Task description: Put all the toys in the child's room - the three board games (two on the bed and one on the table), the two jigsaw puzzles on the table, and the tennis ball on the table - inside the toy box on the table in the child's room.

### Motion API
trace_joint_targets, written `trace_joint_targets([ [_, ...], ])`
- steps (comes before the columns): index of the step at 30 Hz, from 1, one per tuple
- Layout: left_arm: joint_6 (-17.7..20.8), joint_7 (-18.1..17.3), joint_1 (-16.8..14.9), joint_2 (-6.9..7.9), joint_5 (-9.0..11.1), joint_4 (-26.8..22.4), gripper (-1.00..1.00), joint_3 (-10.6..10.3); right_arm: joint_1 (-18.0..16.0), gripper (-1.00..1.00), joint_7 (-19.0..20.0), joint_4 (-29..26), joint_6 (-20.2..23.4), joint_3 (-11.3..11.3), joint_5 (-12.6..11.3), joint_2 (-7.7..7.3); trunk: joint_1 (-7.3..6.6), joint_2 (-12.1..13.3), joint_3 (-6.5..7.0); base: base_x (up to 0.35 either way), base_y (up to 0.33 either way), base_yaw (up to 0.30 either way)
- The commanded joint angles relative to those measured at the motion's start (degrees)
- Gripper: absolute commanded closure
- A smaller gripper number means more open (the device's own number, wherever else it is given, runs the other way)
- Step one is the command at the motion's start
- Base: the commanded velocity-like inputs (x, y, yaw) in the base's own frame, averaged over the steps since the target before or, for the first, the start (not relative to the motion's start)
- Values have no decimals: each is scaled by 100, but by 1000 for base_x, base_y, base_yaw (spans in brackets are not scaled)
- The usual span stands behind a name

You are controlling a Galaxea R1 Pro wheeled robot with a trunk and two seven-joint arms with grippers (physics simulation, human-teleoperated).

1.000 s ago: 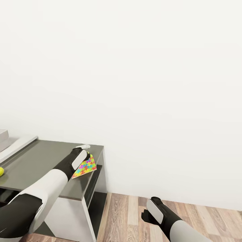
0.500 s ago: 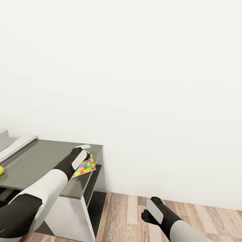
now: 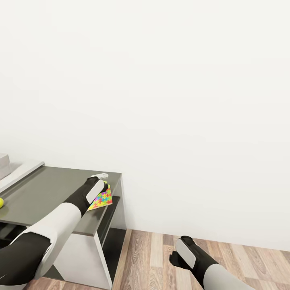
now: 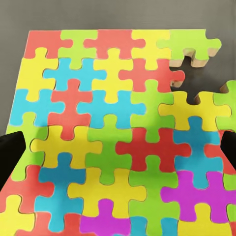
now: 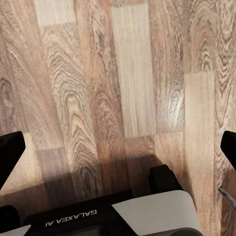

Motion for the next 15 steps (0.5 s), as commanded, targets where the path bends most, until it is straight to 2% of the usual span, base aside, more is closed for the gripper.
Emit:
trace_joint_targets([
  [1, 4, 37, 2, 9, 207, -1, -100, -45, -5, -100, -48, -8, 12, 43, -56, -5, 0, -2, -8, -1, -1, 0],
  [7, 2, 45, 2, 8, 207, -2, -100, -45, -5, -100, -48, -8, 12, 43, -56, -5, 0, -2, -8, -10, -4, 0],
  [15, 4, 55, 2, 9, 207, 0, -100, -46, -5, -100, -48, -8, 12, 45, -56, 0, 0, -2, -8, -89, -74, 0],
])
